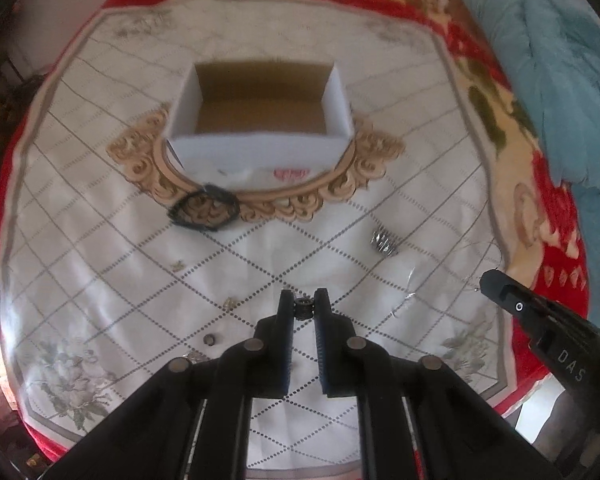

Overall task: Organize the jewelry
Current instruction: 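Carry both items over the white box and open both tools inside it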

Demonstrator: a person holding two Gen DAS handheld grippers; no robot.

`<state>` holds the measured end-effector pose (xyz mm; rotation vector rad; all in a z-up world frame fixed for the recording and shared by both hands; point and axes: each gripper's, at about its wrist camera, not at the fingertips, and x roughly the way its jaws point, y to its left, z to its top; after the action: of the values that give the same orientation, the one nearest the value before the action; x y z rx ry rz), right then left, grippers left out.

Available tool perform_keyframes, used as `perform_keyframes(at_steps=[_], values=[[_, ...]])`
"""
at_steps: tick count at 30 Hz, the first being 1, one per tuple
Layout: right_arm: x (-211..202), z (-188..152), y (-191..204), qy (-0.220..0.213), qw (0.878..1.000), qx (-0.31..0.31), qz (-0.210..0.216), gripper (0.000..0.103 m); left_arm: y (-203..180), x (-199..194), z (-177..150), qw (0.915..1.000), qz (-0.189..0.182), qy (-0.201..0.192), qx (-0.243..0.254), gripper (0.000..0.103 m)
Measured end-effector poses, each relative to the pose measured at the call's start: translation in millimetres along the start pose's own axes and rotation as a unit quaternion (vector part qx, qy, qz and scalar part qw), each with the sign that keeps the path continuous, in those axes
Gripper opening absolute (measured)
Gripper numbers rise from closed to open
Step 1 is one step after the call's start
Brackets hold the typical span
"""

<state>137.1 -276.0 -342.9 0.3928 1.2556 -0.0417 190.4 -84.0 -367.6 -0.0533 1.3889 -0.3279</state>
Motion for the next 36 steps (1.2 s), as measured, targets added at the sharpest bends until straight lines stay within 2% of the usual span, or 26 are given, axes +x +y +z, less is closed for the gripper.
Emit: perform_keyframes(at_steps=[6,10,14,19,24,27,32,36], values=[[-50.4,22.9,30.9,-0.043,0.999,-0.023,0.019,0.003,3.2,-47.2,18.9,0.9993,-0.013,-0.034,0.002,0.007],[-86.7,52.8,55.5,-0.074,0.996,-0.028,0.033,0.003,6.3,-75.8,43.1,0.9982,-0.03,-0.051,0.009,0.007],[-113.9,89.8,87.2,-0.104,0.993,-0.038,0.036,0.003,11.8,-104.1,80.8,0.9958,-0.048,-0.074,0.025,0.007],[-116.2,132.3,118.1,-0.119,0.992,-0.037,0.036,0.003,22.2,-112.6,135.4,0.9938,-0.072,-0.072,0.045,0.007],[-78.6,169.9,123.5,-0.099,0.994,-0.002,0.047,0.003,38.1,-82.1,179.9,0.9937,-0.094,-0.037,0.05,0.007],[-34.3,185.6,117.1,-0.071,0.995,0.019,0.062,0.003,47.6,-50.5,194.5,0.9941,-0.096,-0.016,0.049,0.007],[56.5,187.3,91.0,0.003,0.995,0.048,0.086,0.003,68.7,11.5,199.8,0.9935,-0.111,0.026,0.008,0.007],[112.9,179.9,72.2,0.046,0.994,0.052,0.08,0.003,86.4,55.0,198.5,0.9899,-0.126,0.055,-0.034,0.007]])
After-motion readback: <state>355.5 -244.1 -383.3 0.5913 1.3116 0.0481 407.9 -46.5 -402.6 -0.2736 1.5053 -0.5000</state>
